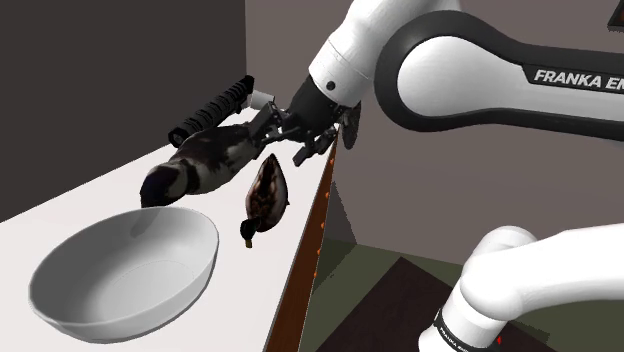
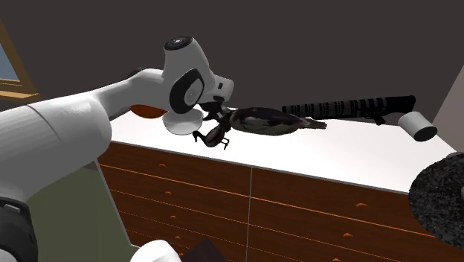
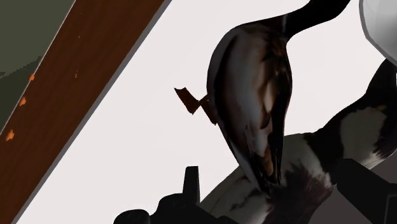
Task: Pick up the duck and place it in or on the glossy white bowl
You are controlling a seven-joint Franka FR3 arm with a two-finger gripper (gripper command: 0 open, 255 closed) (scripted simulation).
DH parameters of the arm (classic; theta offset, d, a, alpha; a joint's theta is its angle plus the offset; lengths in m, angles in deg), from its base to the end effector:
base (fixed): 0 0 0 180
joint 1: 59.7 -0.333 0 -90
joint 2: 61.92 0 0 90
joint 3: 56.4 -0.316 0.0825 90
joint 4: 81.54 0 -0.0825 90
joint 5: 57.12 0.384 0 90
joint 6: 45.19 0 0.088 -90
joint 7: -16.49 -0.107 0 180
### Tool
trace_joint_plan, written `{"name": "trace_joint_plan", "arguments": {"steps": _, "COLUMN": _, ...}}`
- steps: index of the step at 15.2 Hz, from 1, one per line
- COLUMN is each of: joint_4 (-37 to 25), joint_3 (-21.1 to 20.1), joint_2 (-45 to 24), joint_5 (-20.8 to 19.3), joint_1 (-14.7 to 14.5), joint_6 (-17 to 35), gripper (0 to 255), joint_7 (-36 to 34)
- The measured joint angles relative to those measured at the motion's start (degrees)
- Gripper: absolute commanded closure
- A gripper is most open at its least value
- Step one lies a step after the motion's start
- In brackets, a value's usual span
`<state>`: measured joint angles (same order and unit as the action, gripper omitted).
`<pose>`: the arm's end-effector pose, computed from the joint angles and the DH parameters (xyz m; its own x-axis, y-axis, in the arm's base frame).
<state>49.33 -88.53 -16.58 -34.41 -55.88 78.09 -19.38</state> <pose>0.3025 0.2609 0.6377 0.8395 -0.3233 0.4367 -0.1872 -0.9266 -0.3262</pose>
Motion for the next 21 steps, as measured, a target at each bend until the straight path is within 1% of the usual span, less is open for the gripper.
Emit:
{"name": "trace_joint_plan", "arguments": {"steps": 4, "joint_4": 1.18, "joint_3": -1.21, "joint_2": -1.22, "joint_5": 0.30, "joint_1": 0.39, "joint_6": 2.60, "gripper": 0, "joint_7": -0.01}}
{"name": "trace_joint_plan", "arguments": {"steps": 9, "joint_4": 1.34, "joint_3": -1.36, "joint_2": -1.38, "joint_5": 0.34, "joint_1": 0.45, "joint_6": 2.95, "gripper": 0, "joint_7": -0.01}}
{"name": "trace_joint_plan", "arguments": {"steps": 10, "joint_4": 1.34, "joint_3": -1.36, "joint_2": -1.38, "joint_5": 0.34, "joint_1": 0.45, "joint_6": 2.95, "gripper": 255, "joint_7": -0.01}}
{"name": "trace_joint_plan", "arguments": {"steps": 21, "joint_4": 0.98, "joint_3": -1.21, "joint_2": -1.40, "joint_5": 0.23, "joint_1": 0.50, "joint_6": 2.64, "gripper": 255, "joint_7": -0.01}}
